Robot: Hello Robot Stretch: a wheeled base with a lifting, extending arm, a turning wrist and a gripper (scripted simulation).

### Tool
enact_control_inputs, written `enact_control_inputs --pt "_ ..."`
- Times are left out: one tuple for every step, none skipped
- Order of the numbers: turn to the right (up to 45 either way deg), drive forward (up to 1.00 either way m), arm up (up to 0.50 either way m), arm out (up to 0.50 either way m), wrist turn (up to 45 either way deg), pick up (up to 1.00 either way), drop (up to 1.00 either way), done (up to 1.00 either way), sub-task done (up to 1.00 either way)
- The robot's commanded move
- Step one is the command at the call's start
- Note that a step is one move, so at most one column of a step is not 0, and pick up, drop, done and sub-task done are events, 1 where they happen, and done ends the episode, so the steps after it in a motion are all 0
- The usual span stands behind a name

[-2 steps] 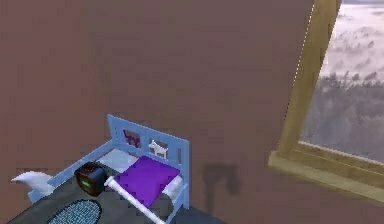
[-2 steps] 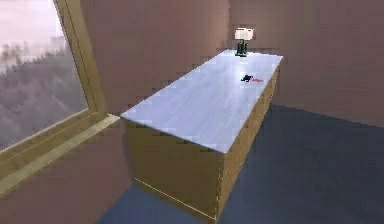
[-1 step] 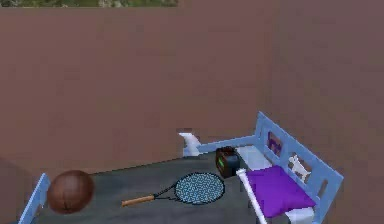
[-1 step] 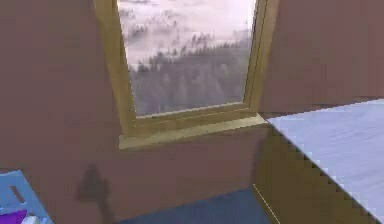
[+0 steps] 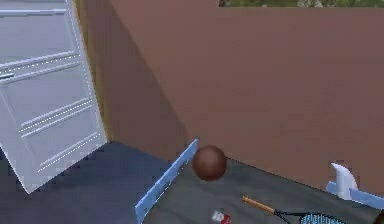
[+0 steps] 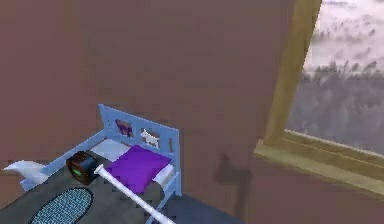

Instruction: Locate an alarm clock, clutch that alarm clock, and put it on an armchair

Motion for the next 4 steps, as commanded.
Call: enact_control_inputs --pt "-30.0 0.00 0.00 0.00 0.0 0.00 0.00 0.00 0.00" --pt "45.0 0.00 0.00 0.00 0.0 0.00 0.00 0.00 0.00" --pt "45.0 0.00 0.00 0.00 0.0 0.00 0.00 0.00 0.00" --pt "6.0 0.00 0.00 0.00 0.0 0.00 0.00 0.00 0.00"
